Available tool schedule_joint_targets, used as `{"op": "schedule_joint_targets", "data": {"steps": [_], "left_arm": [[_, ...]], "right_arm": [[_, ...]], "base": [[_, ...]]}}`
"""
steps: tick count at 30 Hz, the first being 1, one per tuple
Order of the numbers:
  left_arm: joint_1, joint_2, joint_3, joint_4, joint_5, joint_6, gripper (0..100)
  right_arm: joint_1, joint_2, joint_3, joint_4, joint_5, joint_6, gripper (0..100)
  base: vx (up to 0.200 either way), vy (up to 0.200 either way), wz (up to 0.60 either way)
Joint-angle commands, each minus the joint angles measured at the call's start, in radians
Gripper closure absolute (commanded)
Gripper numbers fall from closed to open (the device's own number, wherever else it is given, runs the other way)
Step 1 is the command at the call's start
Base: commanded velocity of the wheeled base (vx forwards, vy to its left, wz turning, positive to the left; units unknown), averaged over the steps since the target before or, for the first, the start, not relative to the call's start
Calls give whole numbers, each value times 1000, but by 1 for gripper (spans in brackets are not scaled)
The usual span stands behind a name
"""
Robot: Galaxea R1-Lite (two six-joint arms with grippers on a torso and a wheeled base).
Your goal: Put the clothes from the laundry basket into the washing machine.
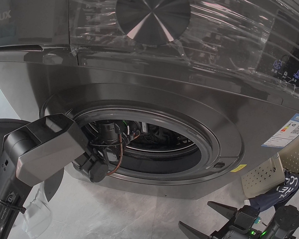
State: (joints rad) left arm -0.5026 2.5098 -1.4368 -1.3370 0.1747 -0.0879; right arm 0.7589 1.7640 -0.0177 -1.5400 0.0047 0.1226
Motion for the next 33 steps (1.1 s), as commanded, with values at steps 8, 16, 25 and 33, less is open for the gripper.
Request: {"op": "schedule_joint_targets", "data": {"steps": [8, 16, 25, 33], "left_arm": [[-10, -25, 30, 18, 19, -9, 0], [-102, -183, 277, 12, 11, -13, 0], [-260, -408, 734, -54, -57, -6, 0], [-389, -549, 1101, -211, -89, -7, 0]], "right_arm": [[0, 2, 18, 0, 0, 0, 0], [0, 0, 18, 0, 0, 0, 0], [0, -5, 18, 1, 0, 0, 0], [5, -18, 18, 8, -6, 2, 0]], "base": [[0, 0, 0], [0, 0, 0], [0, 0, 0], [0, 0, 0]]}}
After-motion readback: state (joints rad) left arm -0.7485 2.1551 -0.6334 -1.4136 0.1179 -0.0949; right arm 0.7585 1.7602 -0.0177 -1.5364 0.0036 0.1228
